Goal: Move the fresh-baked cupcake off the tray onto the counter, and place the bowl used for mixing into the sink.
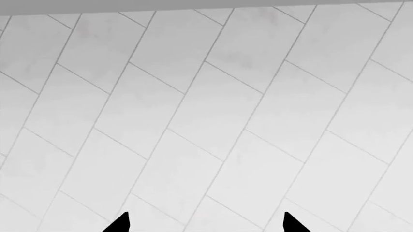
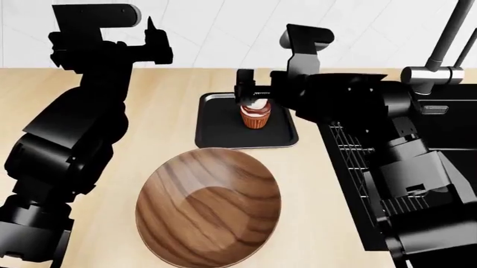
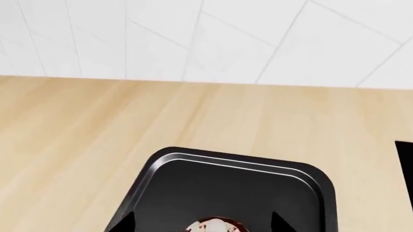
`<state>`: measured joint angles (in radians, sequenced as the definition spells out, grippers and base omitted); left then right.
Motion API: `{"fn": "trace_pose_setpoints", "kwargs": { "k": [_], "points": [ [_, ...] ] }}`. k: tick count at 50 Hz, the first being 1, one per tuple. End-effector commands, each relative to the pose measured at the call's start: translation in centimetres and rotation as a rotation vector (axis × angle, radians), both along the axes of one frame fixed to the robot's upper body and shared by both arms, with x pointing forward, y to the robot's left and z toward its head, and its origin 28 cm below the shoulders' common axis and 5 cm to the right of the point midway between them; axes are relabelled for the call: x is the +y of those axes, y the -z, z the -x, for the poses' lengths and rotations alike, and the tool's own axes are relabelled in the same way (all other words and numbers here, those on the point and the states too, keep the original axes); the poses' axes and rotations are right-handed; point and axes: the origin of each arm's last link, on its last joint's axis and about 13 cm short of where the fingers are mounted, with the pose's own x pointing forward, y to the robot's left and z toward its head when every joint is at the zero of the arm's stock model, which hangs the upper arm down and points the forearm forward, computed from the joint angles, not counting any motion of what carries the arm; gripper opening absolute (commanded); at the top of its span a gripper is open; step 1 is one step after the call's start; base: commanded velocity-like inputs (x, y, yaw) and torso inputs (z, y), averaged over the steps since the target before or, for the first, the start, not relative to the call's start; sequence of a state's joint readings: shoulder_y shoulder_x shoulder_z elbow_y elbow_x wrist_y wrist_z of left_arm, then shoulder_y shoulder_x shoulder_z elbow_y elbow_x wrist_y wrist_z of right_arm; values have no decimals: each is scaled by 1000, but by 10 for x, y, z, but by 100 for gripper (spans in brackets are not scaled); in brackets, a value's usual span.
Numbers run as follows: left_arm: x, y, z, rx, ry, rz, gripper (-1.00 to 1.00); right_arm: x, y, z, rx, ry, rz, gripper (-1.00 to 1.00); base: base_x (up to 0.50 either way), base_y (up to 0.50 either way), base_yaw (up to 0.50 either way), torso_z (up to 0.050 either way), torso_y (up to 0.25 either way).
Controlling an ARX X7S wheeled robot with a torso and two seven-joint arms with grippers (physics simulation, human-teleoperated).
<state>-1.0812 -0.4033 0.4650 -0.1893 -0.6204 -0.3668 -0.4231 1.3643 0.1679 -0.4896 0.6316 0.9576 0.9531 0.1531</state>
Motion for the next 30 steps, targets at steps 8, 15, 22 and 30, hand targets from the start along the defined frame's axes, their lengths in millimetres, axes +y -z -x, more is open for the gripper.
{"fn": "trace_pose_setpoints", "kwargs": {
  "k": [8, 15, 22, 30],
  "points": [
    [-2, 1, -2, 0, 4, -1, 100, 0, 4, 1, 21, 0, 0, 100, 31, 0, 0, 0, 0],
    [-1, -1, 0, -3, 3, -1, 100, 0, 3, 1, 19, 1, 1, 100, 146, 0, 0, 0, 0],
    [-2, -3, -2, -7, 9, -4, 100, 0, 5, 3, 32, -3, 3, 100, 233, 0, 0, 0, 1],
    [-3, -2, -2, -5, 9, -3, 100, 2, 8, 5, 81, -21, 8, 100, 87, 0, 0, 0, 0]
  ]
}}
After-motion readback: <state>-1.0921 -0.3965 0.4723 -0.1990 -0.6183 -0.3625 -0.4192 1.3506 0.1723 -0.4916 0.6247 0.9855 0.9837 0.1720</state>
